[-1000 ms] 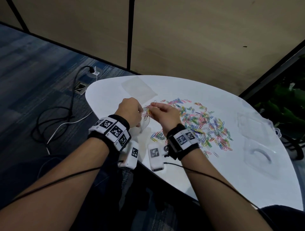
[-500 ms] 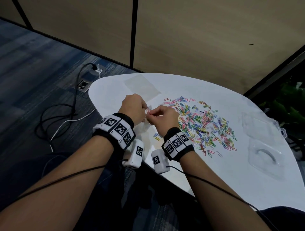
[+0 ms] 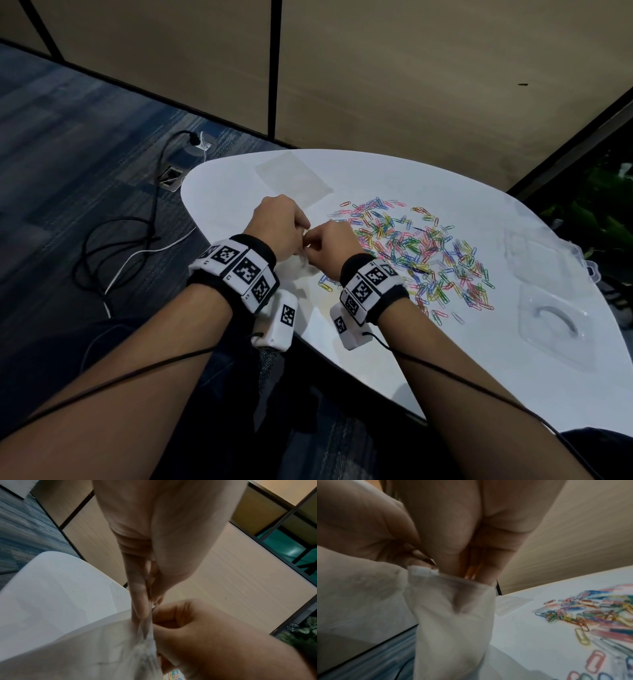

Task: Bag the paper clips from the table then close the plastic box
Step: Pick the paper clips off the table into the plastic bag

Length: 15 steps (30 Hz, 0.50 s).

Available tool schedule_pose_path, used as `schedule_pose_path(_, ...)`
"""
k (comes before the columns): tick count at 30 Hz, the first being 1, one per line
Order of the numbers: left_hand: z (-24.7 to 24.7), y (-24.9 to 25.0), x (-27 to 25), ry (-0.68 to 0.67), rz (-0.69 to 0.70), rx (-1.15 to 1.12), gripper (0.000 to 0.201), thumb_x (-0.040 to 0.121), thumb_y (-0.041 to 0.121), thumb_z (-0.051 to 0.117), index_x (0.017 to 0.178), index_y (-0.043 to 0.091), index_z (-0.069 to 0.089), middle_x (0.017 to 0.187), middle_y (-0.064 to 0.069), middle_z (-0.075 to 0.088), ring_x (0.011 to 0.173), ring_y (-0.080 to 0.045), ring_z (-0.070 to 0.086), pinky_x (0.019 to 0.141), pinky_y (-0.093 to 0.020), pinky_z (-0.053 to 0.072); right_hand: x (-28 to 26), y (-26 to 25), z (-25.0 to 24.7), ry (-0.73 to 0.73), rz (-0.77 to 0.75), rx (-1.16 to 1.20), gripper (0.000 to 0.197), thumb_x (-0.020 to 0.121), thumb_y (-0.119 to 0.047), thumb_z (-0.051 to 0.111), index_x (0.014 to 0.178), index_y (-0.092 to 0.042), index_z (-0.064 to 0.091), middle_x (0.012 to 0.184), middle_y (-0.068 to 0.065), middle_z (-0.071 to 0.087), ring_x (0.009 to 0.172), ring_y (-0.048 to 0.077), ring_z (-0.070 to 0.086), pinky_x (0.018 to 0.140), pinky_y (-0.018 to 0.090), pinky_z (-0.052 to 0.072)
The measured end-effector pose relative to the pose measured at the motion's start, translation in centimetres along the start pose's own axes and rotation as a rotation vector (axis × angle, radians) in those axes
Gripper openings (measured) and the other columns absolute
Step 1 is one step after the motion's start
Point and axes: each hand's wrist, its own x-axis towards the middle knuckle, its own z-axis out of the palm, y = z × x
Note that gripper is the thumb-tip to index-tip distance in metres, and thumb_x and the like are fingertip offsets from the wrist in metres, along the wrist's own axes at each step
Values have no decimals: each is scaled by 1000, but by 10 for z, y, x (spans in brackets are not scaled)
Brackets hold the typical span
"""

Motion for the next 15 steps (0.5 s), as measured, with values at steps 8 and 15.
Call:
schedule_pose_path(8, -2, -4, 3, 61, -77, -31, 26, 90, 1, 55, 100, 10, 78, 79, -13, 77, 78, -25, 75, 90, -35, 59, -1, 31, -15, 228, 144, 413, 46, 77, 14, 36, 82, -10, 75, 85, 10, 72, 82, 26, 68, 77, 29, 59)
schedule_pose_path(15, -2, -4, 4, 54, -91, -33, 28, 88, 0, 54, 100, 10, 78, 87, -13, 77, 83, -29, 75, 92, -37, 58, -22, 87, 47, -322, 100, -661, 55, 95, -45, 46, 147, -35, 31, 158, 10, 21, 142, 40, 23, 111, 56, 30)
